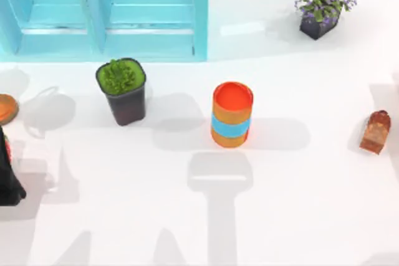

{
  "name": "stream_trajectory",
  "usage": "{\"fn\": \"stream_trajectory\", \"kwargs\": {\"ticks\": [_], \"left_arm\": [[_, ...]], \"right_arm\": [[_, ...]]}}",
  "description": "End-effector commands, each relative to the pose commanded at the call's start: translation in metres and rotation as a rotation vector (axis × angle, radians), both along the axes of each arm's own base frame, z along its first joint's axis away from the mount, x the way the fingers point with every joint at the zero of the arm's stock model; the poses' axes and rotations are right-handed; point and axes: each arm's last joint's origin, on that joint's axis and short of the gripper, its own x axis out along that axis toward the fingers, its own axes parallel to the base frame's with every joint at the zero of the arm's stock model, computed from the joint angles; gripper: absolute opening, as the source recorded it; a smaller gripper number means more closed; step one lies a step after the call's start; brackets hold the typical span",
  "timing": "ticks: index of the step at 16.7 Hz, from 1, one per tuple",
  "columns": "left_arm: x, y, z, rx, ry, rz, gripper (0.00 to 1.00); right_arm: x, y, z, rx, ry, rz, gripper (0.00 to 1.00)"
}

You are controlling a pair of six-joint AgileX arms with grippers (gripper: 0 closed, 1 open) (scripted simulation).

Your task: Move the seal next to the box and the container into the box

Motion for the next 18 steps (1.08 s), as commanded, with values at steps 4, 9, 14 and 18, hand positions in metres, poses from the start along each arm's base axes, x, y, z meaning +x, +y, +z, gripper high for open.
{"fn": "stream_trajectory", "kwargs": {"ticks": [4,9,14,18], "left_arm": [[0.000,0.000,0.000,0.000,0.000,0.000,1.00],[0.000,0.000,0.000,0.000,0.000,0.000,1.00],[0.000,0.000,0.000,0.000,0.000,0.000,1.00],[0.000,0.000,0.000,0.000,0.000,0.000,1.00]], "right_arm": [[0.000,0.000,0.000,0.000,0.000,0.000,1.00],[0.004,-0.003,0.019,-0.003,-0.007,0.001,1.00],[0.003,-0.003,0.075,0.005,0.011,0.000,1.00],[0.000,0.000,0.100,0.000,-0.001,0.000,1.00]]}}
